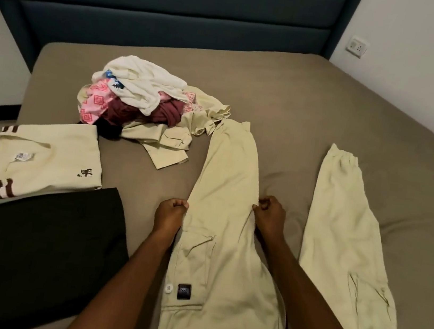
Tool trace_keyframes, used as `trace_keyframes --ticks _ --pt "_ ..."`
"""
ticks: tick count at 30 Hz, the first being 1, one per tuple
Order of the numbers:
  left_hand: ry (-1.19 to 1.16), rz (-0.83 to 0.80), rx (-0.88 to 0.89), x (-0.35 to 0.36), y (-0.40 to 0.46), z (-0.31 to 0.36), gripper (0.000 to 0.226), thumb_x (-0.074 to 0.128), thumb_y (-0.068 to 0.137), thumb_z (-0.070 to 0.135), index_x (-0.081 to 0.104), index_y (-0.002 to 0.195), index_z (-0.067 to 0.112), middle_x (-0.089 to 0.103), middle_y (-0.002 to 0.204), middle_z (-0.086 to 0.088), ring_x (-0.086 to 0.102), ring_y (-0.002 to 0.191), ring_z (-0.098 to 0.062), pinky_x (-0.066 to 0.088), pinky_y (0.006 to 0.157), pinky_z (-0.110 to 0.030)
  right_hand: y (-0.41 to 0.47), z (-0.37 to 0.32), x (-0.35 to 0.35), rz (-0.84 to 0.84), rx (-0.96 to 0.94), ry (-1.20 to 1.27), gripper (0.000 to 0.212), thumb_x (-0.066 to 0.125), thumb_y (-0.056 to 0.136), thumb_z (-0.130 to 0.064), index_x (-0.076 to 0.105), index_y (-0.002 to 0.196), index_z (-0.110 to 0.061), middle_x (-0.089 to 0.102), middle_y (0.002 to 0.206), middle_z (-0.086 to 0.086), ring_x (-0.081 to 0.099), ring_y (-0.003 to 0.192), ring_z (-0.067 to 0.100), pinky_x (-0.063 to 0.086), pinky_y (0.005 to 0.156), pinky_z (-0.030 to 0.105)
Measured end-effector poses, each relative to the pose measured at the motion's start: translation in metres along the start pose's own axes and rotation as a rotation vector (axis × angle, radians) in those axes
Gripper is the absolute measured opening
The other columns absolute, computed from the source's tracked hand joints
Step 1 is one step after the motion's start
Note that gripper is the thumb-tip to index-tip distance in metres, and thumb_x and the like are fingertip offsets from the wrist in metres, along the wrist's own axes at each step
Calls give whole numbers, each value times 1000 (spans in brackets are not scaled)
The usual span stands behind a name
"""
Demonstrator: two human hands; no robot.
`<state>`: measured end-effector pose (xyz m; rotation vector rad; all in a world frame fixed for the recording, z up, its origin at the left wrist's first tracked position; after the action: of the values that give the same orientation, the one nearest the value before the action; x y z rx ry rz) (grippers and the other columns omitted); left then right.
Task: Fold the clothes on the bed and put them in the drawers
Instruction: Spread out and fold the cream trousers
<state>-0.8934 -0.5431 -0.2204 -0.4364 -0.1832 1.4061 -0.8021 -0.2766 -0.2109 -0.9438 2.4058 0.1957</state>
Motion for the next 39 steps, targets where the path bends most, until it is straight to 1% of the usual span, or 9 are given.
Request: trace_keyframes --ticks 4,7,12,16,22,27,31,35,39 --pt "36 43 6 -8 -26 -12 10 79 87 25 75 82 18 76 84 0 73 89 -24 58 88 -35 -13 -1 -5 29 50 53 20 70 91 -12 66 109 -5 72 100 11 68 97 31 55 88 41" --pt "74 11 -8 -17 -50 -16 40 90 71 49 74 84 15 76 79 2 70 75 -14 56 74 -28 -31 3 -11 -29 88 122 29 68 88 -35 63 106 -14 71 101 3 69 95 27 58 88 48" --pt "197 5 51 -42 -92 -41 35 89 71 49 73 80 19 74 74 2 64 64 -15 51 64 -30 -81 22 -49 -135 150 52 26 61 70 -31 67 80 -8 72 76 11 71 76 33 59 72 49" --pt "257 -61 70 -60 -117 -64 28 85 79 43 72 79 18 75 74 -1 71 68 -18 59 69 -34 -117 40 -71 -221 73 -139 8 77 78 -14 74 83 -11 74 79 6 70 77 22 52 72 32" --pt "157 -10 75 -73 -152 -67 13 74 93 21 71 82 16 75 82 -10 75 79 -35 64 65 -50 -152 49 -84 -38 -20 -262 7 71 86 -9 75 90 -13 71 81 -1 70 86 27 43 73 27" --pt "227 -49 56 -84 -186 -86 55 89 55 71 66 84 30 73 76 6 73 71 -19 63 66 -43 -180 35 -92 65 -113 -369 26 68 94 -32 69 106 -9 72 94 8 68 91 30 51 80 37" --pt "293 -222 10 -93 -200 -108 54 101 46 49 70 81 24 76 75 -3 75 73 -29 63 68 -53 -206 52 -105 110 -126 -451 36 70 86 -47 71 101 -14 74 91 5 67 90 30 53 81 44" --pt "418 -234 22 -96 -217 -90 25 91 70 13 70 82 8 75 77 -9 71 63 -22 60 58 -33 -214 65 -115 93 -126 -367 15 72 90 -25 73 98 -13 75 87 7 71 87 31 53 72 37" --pt "359 -227 -1 -102 -227 -90 23 88 75 10 70 89 4 76 85 -14 72 66 -24 60 57 -30 -217 61 -112 140 -88 -401 21 67 95 -23 68 112 -10 74 98 12 69 97 37 52 79 41"
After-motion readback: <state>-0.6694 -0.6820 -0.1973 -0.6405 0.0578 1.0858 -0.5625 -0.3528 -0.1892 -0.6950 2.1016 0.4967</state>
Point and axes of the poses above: each hand's wrist, its own y-axis towards the middle knuckle, its own x-axis out of the palm, z = x × y, the point moved 3 cm from there along y, towards the middle knuckle
